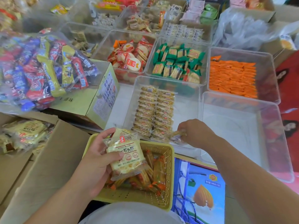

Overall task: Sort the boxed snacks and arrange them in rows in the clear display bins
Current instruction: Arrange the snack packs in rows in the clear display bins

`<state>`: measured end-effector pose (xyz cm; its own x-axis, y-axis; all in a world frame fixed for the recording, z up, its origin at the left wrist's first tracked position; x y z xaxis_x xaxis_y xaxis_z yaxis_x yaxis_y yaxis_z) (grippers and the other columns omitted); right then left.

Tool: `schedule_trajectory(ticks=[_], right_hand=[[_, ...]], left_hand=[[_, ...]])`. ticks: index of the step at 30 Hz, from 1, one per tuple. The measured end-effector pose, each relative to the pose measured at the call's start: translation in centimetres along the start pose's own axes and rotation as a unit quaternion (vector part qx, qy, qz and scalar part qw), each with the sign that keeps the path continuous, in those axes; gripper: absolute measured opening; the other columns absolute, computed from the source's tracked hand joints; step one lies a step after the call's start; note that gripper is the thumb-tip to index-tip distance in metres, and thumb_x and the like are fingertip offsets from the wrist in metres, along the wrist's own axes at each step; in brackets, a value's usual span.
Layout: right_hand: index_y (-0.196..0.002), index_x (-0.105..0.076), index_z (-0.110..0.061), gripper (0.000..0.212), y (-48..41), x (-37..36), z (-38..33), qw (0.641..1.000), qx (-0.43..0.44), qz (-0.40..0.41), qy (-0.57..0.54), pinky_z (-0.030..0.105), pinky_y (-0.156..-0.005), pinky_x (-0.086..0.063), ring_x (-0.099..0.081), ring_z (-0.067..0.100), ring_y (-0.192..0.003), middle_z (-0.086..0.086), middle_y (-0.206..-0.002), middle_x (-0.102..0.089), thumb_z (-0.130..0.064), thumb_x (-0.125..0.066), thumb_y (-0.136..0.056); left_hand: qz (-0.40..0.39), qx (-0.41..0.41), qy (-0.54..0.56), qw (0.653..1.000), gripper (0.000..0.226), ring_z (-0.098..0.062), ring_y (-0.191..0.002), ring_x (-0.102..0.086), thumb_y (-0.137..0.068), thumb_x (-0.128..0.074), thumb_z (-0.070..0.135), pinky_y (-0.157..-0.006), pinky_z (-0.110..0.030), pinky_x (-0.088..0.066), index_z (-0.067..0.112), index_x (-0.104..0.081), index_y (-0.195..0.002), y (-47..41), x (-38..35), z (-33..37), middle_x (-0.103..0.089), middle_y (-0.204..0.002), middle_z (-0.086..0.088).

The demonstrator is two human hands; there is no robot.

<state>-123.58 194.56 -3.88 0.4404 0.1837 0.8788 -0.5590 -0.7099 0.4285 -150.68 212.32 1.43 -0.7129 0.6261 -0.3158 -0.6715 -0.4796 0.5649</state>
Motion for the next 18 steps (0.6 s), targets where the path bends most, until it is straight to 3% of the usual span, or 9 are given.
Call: schedule_trajectory(ticks=[5,7,10,13,18], right_hand=[[-0.1,-0.068,-0.026,0.017,-0.5,-0.6,-0.3,0.999,0.015,-0.031,0.015,0.032,-0.078,-0.051,-0.061,0.023,-0.097,-0.001,-0.096,-0.066,-0.016,-0.062,-0.087],[-0.095,-0.065,-0.027,0.01,-0.7,-0.4,-0.2,0.998,0.027,-0.048,0.019,0.033,-0.075,-0.05,-0.061,0.021,-0.095,-0.004,-0.092,-0.064,-0.034,-0.063,-0.088],[-0.097,-0.06,-0.03,0.03,-0.7,-0.2,-0.2,0.996,0.029,-0.075,0.028,0.033,-0.075,-0.046,-0.058,0.02,-0.094,-0.006,-0.091,-0.058,-0.059,-0.057,-0.091],[-0.111,-0.063,-0.024,0.028,-0.9,-0.5,-0.3,0.994,0.041,-0.092,0.044,0.033,-0.079,-0.044,-0.056,0.021,-0.099,0.0,-0.106,-0.063,-0.047,-0.052,-0.099],[-0.101,-0.051,-0.023,0.007,-1.4,-1.0,0.2,0.992,0.035,-0.119,0.006,0.031,-0.071,-0.036,-0.051,0.021,-0.092,0.003,-0.103,-0.057,-0.029,-0.048,-0.103]], left_hand=[[0.01,-0.004,0.007,1.0,0.076,-0.036,-0.109,-0.073,-0.06,-0.076,-0.006,-0.075,-0.045,-0.064,0.035,-0.069,-0.124,0.3,0.3,-0.2,-0.071,-0.127,-0.014],[0.011,-0.006,0.007,1.0,0.076,-0.035,-0.108,-0.073,-0.06,-0.076,-0.007,-0.073,-0.043,-0.064,0.034,-0.07,-0.124,0.4,0.3,-0.2,-0.072,-0.126,-0.013],[0.019,-0.01,0.005,1.0,0.075,-0.034,-0.106,-0.074,-0.06,-0.076,-0.007,-0.071,-0.042,-0.064,0.035,-0.071,-0.122,0.6,0.2,-0.2,-0.074,-0.12,-0.011],[0.023,-0.011,0.001,1.0,0.075,-0.033,-0.106,-0.074,-0.061,-0.076,-0.008,-0.072,-0.043,-0.064,0.036,-0.071,-0.121,0.6,0.0,-0.2,-0.075,-0.119,-0.009],[0.029,-0.009,0.001,1.0,0.073,-0.034,-0.106,-0.074,-0.062,-0.075,-0.008,-0.075,-0.045,-0.064,0.037,-0.071,-0.12,0.8,-0.1,-0.3,-0.074,-0.12,-0.009]])
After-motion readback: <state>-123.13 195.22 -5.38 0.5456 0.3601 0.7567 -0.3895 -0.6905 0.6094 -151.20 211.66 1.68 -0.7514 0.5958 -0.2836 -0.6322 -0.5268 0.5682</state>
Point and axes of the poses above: each hand's wrist, its own y-axis away from the middle knuckle, its own x-axis out of the back of the hand, z = x × y, the point moved 1 cm from there along -y, towards the middle knuckle
